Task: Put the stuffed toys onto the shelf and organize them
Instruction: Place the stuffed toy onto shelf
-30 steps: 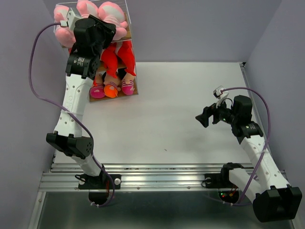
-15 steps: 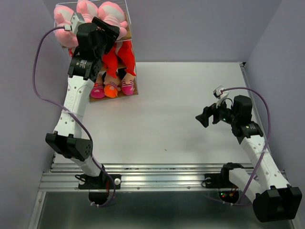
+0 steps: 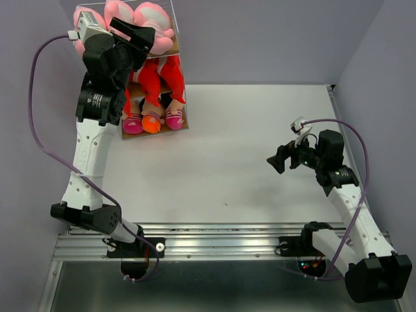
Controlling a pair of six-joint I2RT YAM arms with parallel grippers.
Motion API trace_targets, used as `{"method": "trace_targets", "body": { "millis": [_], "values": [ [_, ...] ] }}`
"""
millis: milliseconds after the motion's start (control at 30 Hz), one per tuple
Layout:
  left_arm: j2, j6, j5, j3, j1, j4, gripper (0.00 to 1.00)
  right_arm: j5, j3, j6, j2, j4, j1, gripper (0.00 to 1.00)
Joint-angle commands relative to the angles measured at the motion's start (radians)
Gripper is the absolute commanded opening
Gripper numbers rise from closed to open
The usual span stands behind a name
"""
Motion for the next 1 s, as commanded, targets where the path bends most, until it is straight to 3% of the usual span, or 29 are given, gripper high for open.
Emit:
{"method": "trace_targets", "body": {
  "millis": [0, 267, 533, 700, 967],
  "values": [
    [-0.063, 0.046, 0.007, -0.001, 0.009, 0.026, 0.75, 0.005, -0.008, -0.014, -0.013, 0.057, -0.008, 1.00],
    [-0.125, 0.189, -0.062, 0.071, 0.009, -0.049, 0.71, -0.013, -0.009, -0.037, -0.019, 0.050, -0.008, 1.00],
    [-0.071, 0.359, -0.117, 0.167, 0.050, -0.071, 0.52, -0.019, -0.009, -0.046, -0.018, 0.045, -0.008, 1.00],
    [0.010, 0.396, -0.061, 0.264, 0.086, -0.035, 0.44, -0.016, -0.012, -0.049, -0.015, 0.045, -0.008, 1.00],
    [0.108, 0.416, 0.071, 0.281, 0.136, 0.037, 0.41, -0.019, -0.012, -0.051, -0.007, 0.043, -0.008, 1.00]
  ]
}}
